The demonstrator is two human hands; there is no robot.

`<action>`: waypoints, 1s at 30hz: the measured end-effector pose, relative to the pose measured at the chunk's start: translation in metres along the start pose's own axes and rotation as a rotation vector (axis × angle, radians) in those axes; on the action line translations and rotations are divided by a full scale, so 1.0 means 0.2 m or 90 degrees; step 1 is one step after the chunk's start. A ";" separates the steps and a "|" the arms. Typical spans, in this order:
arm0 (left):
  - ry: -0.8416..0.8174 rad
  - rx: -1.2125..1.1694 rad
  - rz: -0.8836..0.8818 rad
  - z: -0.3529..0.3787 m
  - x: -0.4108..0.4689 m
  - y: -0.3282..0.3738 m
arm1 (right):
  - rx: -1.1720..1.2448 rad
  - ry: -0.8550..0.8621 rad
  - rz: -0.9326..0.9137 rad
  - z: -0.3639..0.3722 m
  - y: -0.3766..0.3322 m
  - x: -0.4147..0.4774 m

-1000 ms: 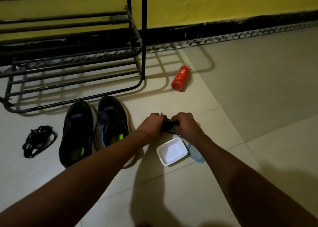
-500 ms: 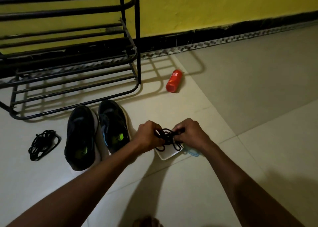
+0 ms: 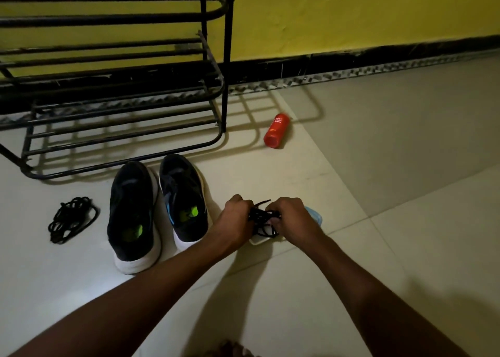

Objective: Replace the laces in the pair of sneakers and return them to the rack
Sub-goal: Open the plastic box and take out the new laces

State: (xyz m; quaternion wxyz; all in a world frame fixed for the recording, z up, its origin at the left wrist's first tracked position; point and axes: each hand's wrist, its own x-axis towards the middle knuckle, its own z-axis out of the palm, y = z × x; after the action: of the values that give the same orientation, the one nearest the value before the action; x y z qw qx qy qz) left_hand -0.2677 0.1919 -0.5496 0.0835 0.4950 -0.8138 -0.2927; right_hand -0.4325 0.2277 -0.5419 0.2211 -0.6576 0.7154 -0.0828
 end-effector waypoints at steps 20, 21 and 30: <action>-0.009 0.153 0.151 0.11 -0.03 0.05 | 0.063 0.135 0.020 0.09 0.22 -0.10; 0.004 0.156 0.170 0.11 -0.04 0.05 | 0.083 0.110 0.023 0.08 0.23 -0.11; 0.065 0.041 0.104 0.10 -0.14 -0.01 | 0.107 0.099 -0.026 0.10 0.21 -0.09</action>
State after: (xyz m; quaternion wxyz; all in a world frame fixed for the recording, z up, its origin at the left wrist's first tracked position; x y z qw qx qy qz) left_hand -0.2615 0.2226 -0.5627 0.1326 0.4437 -0.8552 -0.2329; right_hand -0.4612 0.2536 -0.5727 0.2174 -0.6429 0.7073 -0.1976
